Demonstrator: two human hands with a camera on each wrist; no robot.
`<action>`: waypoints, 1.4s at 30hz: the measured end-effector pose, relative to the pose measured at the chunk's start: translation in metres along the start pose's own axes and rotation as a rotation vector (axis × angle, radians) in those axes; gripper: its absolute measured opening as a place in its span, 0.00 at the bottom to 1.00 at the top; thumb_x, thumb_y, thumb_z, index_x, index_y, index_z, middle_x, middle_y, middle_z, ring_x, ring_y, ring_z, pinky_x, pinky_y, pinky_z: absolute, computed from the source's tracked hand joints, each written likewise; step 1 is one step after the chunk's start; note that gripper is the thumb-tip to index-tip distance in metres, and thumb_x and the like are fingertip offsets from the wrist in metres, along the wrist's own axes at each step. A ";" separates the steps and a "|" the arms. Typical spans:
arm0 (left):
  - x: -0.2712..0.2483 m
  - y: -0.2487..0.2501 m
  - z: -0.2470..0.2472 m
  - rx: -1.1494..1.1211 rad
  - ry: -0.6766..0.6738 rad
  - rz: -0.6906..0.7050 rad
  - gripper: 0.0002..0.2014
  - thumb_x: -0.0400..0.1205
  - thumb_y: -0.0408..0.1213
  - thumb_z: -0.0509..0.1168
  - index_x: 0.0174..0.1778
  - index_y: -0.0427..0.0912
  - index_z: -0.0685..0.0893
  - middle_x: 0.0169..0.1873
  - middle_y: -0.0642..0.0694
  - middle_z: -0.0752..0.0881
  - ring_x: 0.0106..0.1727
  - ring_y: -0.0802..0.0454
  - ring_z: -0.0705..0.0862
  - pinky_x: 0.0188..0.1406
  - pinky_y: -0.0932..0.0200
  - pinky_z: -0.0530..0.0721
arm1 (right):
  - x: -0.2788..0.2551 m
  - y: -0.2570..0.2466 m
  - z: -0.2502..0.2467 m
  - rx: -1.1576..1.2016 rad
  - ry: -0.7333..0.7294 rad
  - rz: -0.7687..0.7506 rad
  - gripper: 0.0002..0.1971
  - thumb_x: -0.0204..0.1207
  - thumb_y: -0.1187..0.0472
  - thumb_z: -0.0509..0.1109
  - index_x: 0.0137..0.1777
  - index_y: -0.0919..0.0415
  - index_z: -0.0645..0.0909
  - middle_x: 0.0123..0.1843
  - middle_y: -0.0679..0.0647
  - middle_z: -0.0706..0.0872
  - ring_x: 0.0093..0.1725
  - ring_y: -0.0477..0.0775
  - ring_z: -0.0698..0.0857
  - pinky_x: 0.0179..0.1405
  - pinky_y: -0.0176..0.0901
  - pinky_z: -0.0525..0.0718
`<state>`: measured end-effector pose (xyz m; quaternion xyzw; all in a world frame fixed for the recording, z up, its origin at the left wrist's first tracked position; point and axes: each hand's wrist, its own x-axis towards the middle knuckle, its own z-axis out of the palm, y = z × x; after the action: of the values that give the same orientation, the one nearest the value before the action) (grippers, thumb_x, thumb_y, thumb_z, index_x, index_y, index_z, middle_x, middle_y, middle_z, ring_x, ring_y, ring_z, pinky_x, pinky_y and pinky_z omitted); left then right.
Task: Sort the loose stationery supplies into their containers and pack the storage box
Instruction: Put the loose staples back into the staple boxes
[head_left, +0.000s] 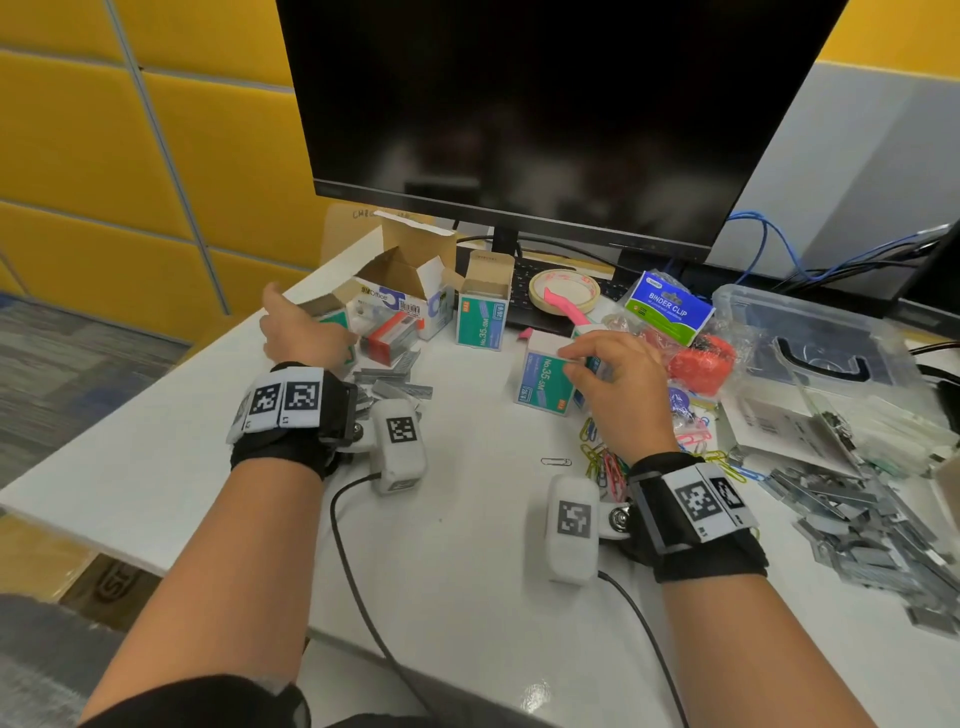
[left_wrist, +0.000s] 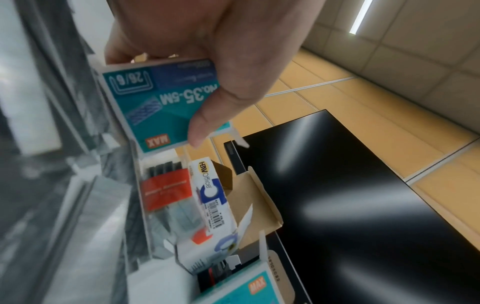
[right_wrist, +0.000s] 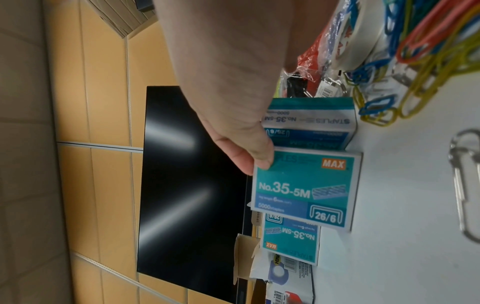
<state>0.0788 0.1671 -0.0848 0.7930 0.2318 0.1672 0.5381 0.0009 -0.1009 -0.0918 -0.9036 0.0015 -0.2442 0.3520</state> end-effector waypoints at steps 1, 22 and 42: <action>0.000 0.001 -0.001 -0.015 0.006 0.002 0.45 0.70 0.26 0.76 0.79 0.42 0.57 0.73 0.36 0.70 0.73 0.35 0.70 0.70 0.39 0.73 | 0.000 0.000 0.000 0.005 0.000 0.001 0.07 0.76 0.61 0.71 0.50 0.50 0.86 0.61 0.49 0.84 0.67 0.55 0.74 0.71 0.55 0.66; -0.116 0.045 0.040 0.089 -0.812 0.243 0.59 0.65 0.25 0.79 0.83 0.47 0.45 0.73 0.45 0.70 0.65 0.48 0.78 0.61 0.50 0.82 | 0.000 -0.001 -0.001 0.043 0.028 0.013 0.08 0.74 0.62 0.72 0.46 0.47 0.85 0.57 0.48 0.85 0.66 0.57 0.74 0.69 0.63 0.66; -0.082 0.015 -0.020 0.074 -0.388 0.246 0.24 0.79 0.20 0.58 0.70 0.40 0.75 0.66 0.40 0.78 0.65 0.40 0.78 0.67 0.46 0.76 | -0.012 -0.023 -0.014 0.051 -0.266 -0.002 0.13 0.62 0.49 0.61 0.42 0.26 0.76 0.81 0.42 0.63 0.81 0.55 0.49 0.77 0.69 0.43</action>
<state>0.0033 0.1330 -0.0652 0.8518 0.0316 0.0671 0.5187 -0.0202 -0.0907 -0.0740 -0.9188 -0.0524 -0.1224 0.3715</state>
